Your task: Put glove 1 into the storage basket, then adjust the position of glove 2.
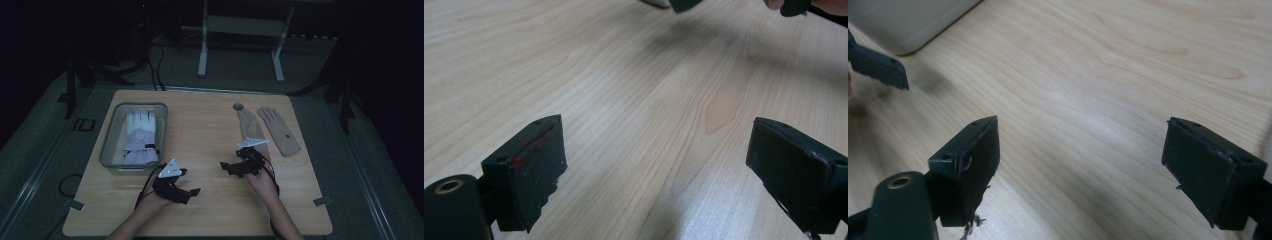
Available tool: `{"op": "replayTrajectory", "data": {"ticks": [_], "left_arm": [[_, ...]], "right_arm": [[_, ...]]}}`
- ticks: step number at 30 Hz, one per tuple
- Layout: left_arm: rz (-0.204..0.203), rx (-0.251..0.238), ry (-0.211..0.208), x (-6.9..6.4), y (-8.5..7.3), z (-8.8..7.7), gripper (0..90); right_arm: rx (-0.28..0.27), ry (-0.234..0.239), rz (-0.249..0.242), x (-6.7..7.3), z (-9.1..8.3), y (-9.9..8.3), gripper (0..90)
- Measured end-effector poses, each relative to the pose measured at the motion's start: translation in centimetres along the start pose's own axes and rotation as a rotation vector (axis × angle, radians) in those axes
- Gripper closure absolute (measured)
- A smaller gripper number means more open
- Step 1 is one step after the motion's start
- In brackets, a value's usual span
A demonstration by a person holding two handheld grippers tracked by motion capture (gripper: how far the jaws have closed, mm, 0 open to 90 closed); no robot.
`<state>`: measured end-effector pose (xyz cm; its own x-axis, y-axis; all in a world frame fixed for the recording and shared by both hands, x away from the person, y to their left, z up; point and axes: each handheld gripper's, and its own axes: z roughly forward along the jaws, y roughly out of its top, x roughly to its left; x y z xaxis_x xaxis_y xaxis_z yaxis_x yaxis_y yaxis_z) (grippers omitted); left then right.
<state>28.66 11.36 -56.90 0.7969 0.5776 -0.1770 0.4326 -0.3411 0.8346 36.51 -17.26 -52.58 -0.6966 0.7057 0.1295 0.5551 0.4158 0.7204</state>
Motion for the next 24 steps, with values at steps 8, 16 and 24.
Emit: {"op": "replayTrajectory", "data": {"ticks": [8,16,24], "left_arm": [[0.039,-0.013,0.046,-0.4,-0.5,0.3,9.7],[0.026,-0.024,0.046,-0.2,-0.8,0.1,10.6],[0.033,-0.032,0.051,-0.3,-0.9,0.0,10.6]], "right_arm": [[-0.025,0.006,-0.032,-0.5,-0.9,-0.6,14.6],[-0.039,-0.002,-0.012,-2.0,-2.6,-0.3,13.8],[-0.038,-0.038,0.046,-4.2,-3.6,0.2,11.5]]}}
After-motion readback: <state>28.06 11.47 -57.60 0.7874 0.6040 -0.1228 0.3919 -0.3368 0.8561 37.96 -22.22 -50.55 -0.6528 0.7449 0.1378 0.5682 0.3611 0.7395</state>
